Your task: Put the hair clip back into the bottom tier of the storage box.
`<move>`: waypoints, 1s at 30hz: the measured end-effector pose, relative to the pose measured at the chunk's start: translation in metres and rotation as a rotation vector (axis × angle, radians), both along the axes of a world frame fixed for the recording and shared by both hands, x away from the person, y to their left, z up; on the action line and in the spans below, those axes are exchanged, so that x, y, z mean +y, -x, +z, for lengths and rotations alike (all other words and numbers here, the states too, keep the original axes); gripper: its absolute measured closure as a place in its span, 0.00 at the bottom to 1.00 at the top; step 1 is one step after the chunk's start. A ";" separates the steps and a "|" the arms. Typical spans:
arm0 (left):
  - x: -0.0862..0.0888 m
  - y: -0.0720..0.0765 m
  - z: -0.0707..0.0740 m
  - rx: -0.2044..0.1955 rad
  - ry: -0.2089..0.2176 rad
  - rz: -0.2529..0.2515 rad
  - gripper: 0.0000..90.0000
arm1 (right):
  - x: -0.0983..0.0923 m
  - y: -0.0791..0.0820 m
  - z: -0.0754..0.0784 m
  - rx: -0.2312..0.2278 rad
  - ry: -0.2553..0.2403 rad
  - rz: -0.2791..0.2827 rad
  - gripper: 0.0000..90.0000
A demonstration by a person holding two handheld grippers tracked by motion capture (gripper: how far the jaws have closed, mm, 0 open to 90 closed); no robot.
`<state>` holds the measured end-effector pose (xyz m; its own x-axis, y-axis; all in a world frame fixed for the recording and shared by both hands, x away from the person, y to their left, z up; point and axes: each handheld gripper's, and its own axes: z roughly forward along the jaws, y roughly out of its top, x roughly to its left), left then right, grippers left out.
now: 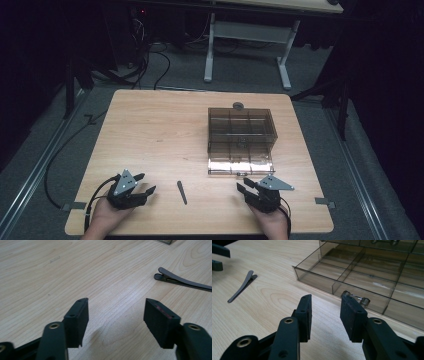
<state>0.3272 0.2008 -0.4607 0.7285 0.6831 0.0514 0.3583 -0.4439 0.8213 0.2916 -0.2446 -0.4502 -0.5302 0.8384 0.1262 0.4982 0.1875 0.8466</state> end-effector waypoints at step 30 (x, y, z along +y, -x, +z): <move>-0.115 0.003 0.004 0.089 -0.108 -0.135 1.00 | 0.006 0.004 -0.001 -0.003 0.030 0.081 0.67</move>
<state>0.3245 0.0856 -0.4569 0.8182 0.5726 0.0505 0.3585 -0.5770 0.7338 0.2875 -0.2387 -0.4507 -0.5964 0.7964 0.1002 0.4783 0.2523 0.8412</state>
